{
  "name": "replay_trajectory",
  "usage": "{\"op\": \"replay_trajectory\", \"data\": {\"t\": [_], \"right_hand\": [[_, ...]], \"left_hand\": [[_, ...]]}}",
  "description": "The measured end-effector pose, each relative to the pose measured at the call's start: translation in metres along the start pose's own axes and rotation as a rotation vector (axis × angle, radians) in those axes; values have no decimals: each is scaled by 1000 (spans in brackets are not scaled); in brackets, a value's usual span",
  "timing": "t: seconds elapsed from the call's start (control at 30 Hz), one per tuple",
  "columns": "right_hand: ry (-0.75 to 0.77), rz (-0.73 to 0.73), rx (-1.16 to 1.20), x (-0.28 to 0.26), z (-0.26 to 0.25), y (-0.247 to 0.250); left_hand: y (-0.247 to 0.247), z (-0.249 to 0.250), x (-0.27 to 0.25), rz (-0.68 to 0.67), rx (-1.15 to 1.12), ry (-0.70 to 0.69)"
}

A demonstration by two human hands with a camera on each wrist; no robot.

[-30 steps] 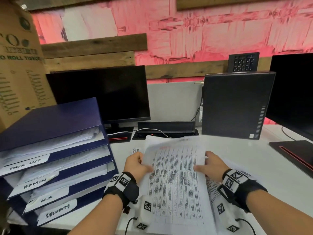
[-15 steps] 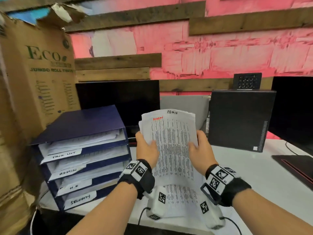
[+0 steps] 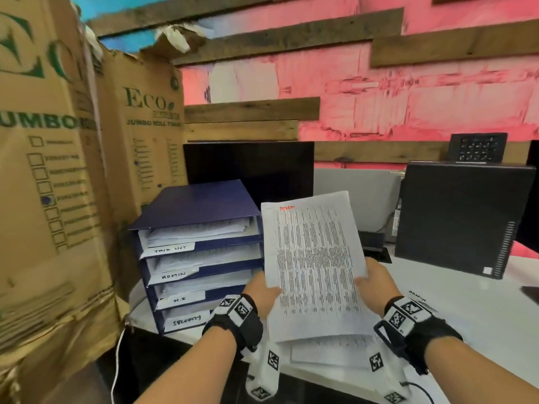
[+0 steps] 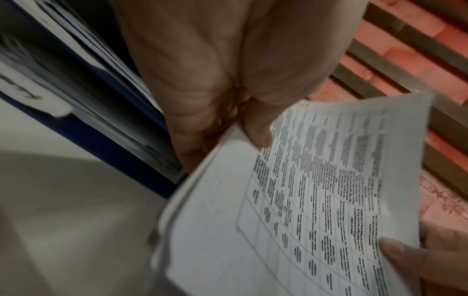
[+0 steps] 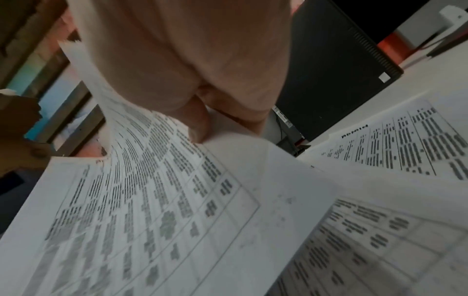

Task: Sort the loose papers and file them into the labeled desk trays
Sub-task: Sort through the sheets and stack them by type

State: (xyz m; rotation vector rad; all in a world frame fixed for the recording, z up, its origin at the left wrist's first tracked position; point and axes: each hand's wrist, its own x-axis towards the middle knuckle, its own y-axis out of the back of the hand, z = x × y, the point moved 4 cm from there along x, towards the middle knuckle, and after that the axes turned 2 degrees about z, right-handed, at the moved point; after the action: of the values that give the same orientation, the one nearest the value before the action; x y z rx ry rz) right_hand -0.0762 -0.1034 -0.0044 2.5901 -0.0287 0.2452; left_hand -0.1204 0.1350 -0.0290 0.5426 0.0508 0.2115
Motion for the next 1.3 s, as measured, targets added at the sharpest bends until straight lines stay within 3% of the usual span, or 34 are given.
{"op": "replay_trajectory", "data": {"t": [0.1, 0.2, 0.4, 0.47, 0.53, 0.67, 0.83, 0.97, 1.1, 1.2, 1.3], "right_hand": [[45, -81, -28, -15, -7, -16], [90, -175, -2, -36, -19, -33], [145, -515, -166, -65, -47, -83], [100, -615, -258, -69, -49, -100], [57, -645, -341, -71, -48, -113], [25, -716, -416, -64, -35, -140], [2, -689, -251, -75, -70, -149], [43, -577, -37, -71, -89, -150], [-89, -636, 118, -73, -86, -152], [-135, -654, 157, -70, -82, -150], [-147, -580, 241, -57, -87, -148]], "left_hand": [[20, -17, -21, -94, 12, 15], [39, -48, -40, -140, -9, 129], [88, -108, -67, -27, 92, 268], [99, -127, -74, -65, 88, 318], [108, -145, -79, -93, 54, 358], [128, -155, -93, 43, -109, 375], [154, -132, -102, 198, -216, 293], [171, -108, -99, 307, -172, 235], [181, -94, -80, 407, -251, 198], [184, -100, -59, 442, -301, 211], [192, -155, -4, 484, -348, 257]]}}
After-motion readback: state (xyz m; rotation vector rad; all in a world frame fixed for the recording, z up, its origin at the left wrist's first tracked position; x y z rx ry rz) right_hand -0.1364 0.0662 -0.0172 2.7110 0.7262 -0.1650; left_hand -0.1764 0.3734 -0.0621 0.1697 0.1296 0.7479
